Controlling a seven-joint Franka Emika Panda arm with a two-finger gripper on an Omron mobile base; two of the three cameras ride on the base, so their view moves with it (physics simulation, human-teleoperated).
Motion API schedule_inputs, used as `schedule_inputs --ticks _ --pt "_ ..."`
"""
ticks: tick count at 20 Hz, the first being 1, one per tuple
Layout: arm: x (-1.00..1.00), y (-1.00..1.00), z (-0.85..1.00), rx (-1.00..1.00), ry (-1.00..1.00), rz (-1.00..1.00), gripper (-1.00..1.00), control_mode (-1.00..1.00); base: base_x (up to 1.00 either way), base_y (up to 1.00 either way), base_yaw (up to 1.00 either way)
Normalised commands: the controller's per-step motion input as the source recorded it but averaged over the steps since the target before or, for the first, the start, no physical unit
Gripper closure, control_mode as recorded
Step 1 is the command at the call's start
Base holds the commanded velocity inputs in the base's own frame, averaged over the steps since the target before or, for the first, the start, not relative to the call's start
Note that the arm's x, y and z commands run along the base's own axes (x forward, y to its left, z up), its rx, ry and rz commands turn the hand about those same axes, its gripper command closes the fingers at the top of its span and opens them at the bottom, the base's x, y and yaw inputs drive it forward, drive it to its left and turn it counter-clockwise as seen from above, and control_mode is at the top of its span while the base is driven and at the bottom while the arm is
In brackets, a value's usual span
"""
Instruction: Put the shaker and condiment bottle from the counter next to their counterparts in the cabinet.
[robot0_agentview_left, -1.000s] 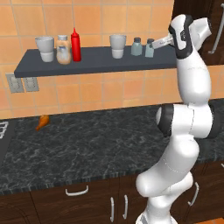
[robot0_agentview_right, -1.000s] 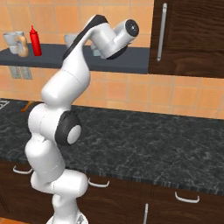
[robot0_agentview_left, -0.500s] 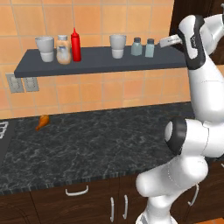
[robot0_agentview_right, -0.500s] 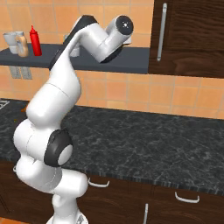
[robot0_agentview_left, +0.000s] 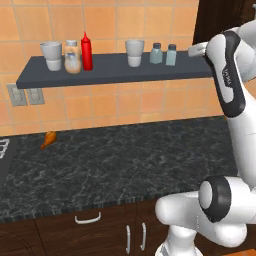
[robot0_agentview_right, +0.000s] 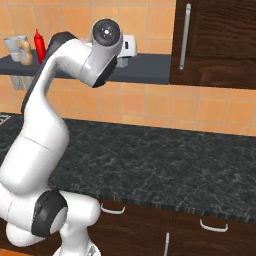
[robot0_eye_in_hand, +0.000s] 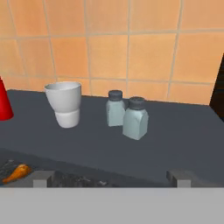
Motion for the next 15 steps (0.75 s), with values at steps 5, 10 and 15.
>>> schedule_inputs --ticks 5,10,15 --pt "-0.99 0.11 0.19 0.02 0.00 -0.16 -1.00 -1.00 0.00 0.00 0.00" --pt "-1.00 0.10 0.15 0.04 -0.01 -0.18 -1.00 -1.00 0.00 0.00 0.00" --pt "-1.00 0.16 0.20 0.05 -0.01 -0.16 -1.00 -1.00 0.00 0.00 0.00"
